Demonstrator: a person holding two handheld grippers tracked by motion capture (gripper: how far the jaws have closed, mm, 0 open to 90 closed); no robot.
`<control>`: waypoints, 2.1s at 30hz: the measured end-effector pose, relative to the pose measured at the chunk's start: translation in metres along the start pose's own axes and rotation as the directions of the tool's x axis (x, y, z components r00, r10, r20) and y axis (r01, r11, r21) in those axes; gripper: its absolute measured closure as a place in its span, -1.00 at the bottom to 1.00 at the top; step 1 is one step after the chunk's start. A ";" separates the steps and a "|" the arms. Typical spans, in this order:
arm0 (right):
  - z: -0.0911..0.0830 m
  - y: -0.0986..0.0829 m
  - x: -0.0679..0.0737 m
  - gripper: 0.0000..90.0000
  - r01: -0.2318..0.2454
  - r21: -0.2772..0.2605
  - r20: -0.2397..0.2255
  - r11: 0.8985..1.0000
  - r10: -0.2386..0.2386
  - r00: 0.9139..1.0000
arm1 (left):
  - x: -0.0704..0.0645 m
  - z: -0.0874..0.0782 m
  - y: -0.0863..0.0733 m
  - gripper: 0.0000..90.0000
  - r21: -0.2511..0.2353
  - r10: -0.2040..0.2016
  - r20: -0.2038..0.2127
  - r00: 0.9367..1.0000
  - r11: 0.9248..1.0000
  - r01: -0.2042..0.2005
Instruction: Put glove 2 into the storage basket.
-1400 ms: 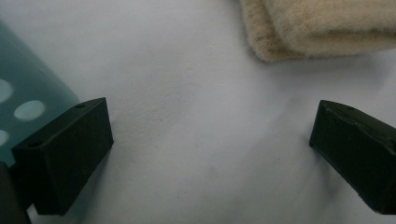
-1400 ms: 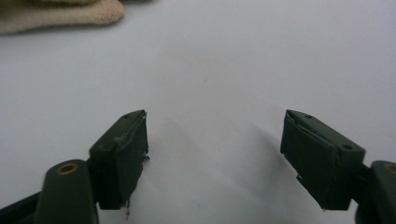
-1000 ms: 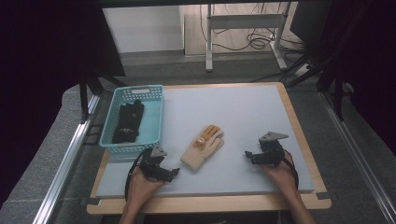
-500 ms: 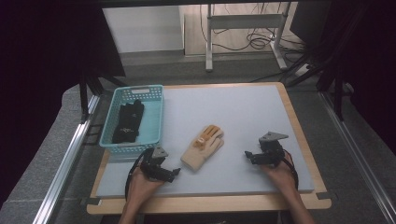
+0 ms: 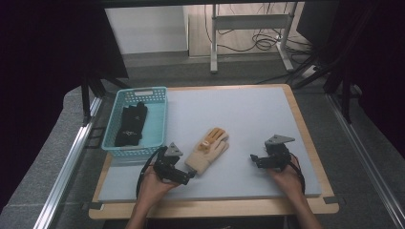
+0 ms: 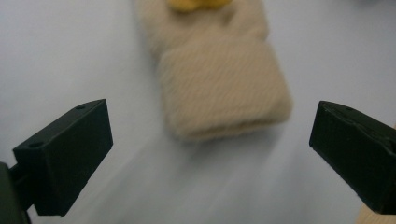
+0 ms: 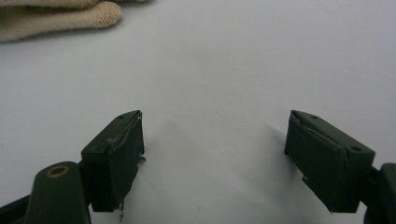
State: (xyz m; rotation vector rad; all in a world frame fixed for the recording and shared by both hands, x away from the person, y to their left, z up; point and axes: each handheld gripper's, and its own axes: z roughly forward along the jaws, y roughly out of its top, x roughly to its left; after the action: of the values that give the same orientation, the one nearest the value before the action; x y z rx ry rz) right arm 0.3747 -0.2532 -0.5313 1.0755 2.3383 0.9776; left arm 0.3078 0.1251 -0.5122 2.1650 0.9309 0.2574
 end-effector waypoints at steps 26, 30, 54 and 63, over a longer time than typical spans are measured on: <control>0.000 0.000 0.000 -0.58 -0.001 -0.001 -0.001 1.000 0.001 1.000 | -0.002 0.092 0.071 -0.77 0.200 0.047 -0.058 0.997 0.979 -0.034; 0.000 0.000 0.000 -0.58 -0.001 -0.001 -0.001 1.000 0.001 1.000 | 0.004 0.085 0.070 -0.27 0.183 0.030 -0.052 0.998 0.983 -0.020; 0.000 0.000 0.000 -0.58 -0.001 0.000 -0.001 1.000 0.001 1.000 | 0.046 0.019 0.107 0.13 0.102 -0.079 -0.107 0.991 0.991 0.090; 0.000 0.000 0.000 -0.58 -0.001 0.000 -0.001 1.000 0.001 1.000 | 0.083 -0.019 0.116 0.13 0.060 -0.168 -0.204 0.964 0.981 0.184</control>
State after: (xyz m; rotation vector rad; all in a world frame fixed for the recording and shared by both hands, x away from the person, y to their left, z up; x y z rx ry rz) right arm 0.3747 -0.2532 -0.5314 1.0763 2.3388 0.9795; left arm 0.4214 0.1403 -0.4253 2.1391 1.2586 0.3596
